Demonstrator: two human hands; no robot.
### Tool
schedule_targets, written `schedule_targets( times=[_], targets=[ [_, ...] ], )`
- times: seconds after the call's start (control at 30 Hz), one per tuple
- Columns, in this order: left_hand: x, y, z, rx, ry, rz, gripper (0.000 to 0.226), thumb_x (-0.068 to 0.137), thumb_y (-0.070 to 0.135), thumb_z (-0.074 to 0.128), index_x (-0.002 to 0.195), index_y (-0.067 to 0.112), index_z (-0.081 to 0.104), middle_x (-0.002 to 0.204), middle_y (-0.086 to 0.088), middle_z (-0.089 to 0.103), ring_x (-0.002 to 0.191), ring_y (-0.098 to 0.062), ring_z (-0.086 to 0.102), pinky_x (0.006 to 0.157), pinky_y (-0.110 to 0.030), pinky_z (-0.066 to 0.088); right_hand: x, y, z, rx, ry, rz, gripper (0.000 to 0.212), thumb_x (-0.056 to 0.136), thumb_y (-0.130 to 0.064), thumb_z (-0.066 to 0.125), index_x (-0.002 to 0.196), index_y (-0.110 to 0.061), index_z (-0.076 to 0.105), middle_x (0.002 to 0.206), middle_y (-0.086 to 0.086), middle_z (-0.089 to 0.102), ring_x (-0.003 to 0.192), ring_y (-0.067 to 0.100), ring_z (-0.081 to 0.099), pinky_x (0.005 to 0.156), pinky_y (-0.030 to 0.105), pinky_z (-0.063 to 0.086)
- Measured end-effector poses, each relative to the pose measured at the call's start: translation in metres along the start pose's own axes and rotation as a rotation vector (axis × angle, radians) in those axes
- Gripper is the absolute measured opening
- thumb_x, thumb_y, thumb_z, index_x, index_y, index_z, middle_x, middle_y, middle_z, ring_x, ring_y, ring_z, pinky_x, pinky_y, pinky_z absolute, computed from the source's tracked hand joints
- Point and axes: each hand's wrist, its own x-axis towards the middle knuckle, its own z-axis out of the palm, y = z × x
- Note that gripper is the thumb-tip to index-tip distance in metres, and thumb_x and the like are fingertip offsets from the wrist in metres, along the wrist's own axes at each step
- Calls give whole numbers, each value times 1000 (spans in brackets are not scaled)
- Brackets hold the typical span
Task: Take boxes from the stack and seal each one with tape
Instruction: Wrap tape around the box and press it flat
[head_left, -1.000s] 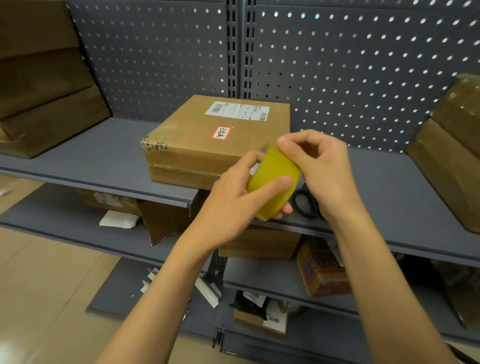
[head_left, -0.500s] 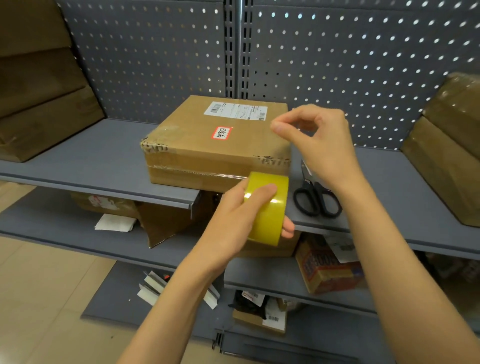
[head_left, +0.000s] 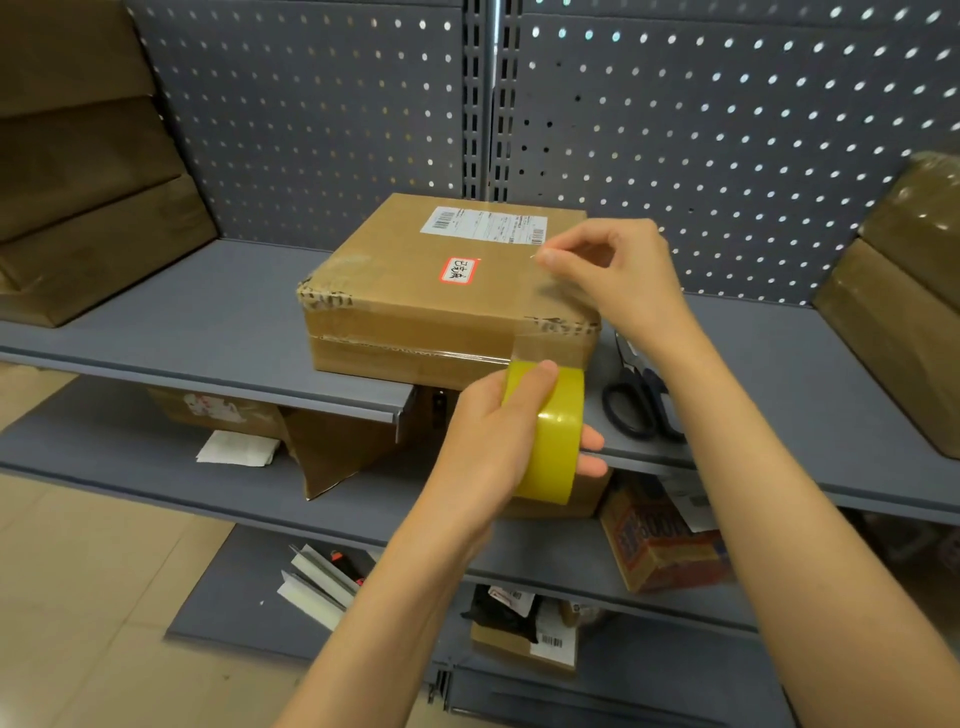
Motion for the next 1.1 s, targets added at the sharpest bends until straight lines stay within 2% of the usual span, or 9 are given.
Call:
schedule_targets(
  times=[0.2, 0.33, 0.53, 0.7, 0.83, 0.9, 1.0, 1.07, 1.1],
  targets=[
    [2, 2, 0, -15, -3, 14, 22, 101, 28, 41, 95, 13, 56, 61, -7, 69, 48, -18, 66, 50, -24, 54, 7, 7, 2, 35, -38, 49, 8, 84, -20, 71, 78, -26, 71, 81, -16, 68, 76, 0, 61, 80, 22, 51],
    [5, 4, -1, -19, -13, 10, 21, 101, 28, 42, 96, 13, 56, 62, -8, 69, 48, -17, 66, 51, -25, 55, 10, 10, 2, 13, -41, 60, 6, 84, -19, 71, 80, -23, 71, 79, -17, 67, 75, -1, 60, 77, 19, 50],
    [8, 4, -2, -18, -22, -6, 22, 101, 29, 42, 97, 13, 56, 63, -9, 70, 50, -18, 67, 52, -26, 55, 8, 19, 9, -96, -60, 45, 4, 83, -18, 71, 82, -21, 74, 73, -23, 62, 68, -15, 56, 67, 2, 39],
    [8, 5, -2, -17, -26, -16, 24, 101, 31, 41, 97, 14, 57, 64, -9, 70, 51, -17, 67, 53, -26, 56, 9, 17, 8, -124, -69, 66, 6, 83, -19, 72, 86, -17, 77, 74, -19, 63, 74, -4, 57, 73, 9, 43],
    [6, 6, -3, -40, -35, -39, 18, 100, 28, 43, 97, 17, 57, 65, -9, 71, 54, -18, 69, 55, -27, 56, 7, 22, 13, -80, 11, 94, 12, 84, -14, 70, 95, -16, 75, 79, -10, 65, 71, -6, 56, 68, 0, 40],
    [5, 5, -3, -38, -39, -30, 17, 100, 26, 43, 98, 16, 57, 66, -8, 71, 54, -17, 69, 55, -25, 56, 7, 23, 16, -97, 84, 98, 16, 87, -11, 65, 100, -15, 73, 84, -3, 67, 71, -2, 55, 67, 0, 39],
    [4, 3, -3, -50, -47, -25, 17, 100, 25, 44, 100, 15, 57, 68, -8, 72, 55, -17, 69, 54, -25, 56, 1, 10, 10, -124, 150, 23, 18, 93, -14, 58, 101, -13, 73, 92, -7, 67, 81, 0, 56, 73, 2, 41],
    [4, 2, -3, -60, -53, -14, 18, 100, 26, 44, 102, 14, 58, 71, -9, 73, 56, -18, 69, 55, -25, 56, -10, -5, 5, -156, 38, -56, 25, 98, -22, 51, 99, -10, 73, 94, -7, 68, 83, 2, 56, 74, 6, 40],
    [4, 1, -3, -63, -55, -5, 19, 100, 26, 44, 103, 13, 58, 71, -10, 73, 56, -19, 69, 55, -25, 56, -15, -12, 6, -202, -88, -75, 30, 101, -27, 46, 99, -10, 71, 97, -4, 69, 87, 7, 57, 80, 14, 42]
  ],
)
